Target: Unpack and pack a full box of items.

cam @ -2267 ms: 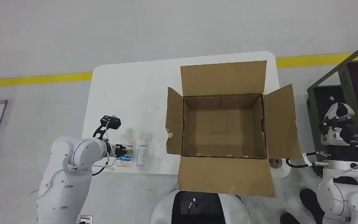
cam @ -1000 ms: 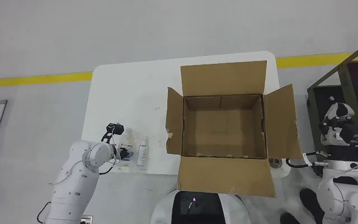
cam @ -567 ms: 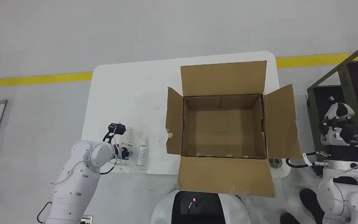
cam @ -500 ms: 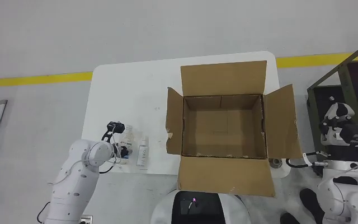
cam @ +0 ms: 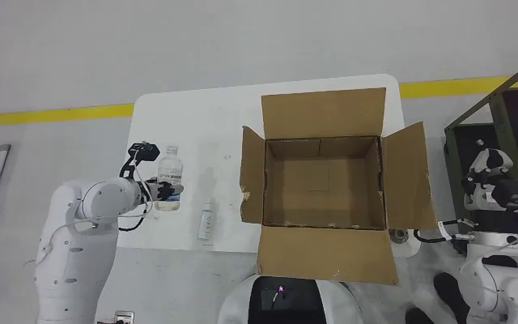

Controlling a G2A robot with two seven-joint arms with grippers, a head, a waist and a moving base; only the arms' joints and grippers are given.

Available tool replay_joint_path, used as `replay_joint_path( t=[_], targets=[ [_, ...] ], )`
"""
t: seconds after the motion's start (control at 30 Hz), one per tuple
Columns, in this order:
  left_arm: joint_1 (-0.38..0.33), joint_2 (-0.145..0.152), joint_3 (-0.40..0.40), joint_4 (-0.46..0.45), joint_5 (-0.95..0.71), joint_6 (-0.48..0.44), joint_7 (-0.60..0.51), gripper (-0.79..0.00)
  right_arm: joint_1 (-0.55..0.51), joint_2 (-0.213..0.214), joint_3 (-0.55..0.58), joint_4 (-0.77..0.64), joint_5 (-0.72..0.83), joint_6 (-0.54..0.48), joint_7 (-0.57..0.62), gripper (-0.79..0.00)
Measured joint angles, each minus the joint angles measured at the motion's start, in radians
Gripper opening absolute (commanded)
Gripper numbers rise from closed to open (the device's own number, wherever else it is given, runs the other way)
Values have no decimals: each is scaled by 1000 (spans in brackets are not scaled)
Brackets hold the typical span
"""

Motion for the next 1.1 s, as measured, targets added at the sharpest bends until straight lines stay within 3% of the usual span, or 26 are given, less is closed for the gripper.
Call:
replay_joint_path(
  t=[0.23, 0.9, 1.1],
  targets=[
    [-82, 8, -32, -62, -213, 33, -83, -785, 0, 0, 0, 0, 0, 0, 0, -785],
    [-88, 11, -37, -83, -284, 39, -48, -785, 0, 0, 0, 0, 0, 0, 0, -785],
    [-167, 23, -53, -114, -367, 22, -27, -785, 0, 0, 0, 0, 0, 0, 0, -785]
  ],
)
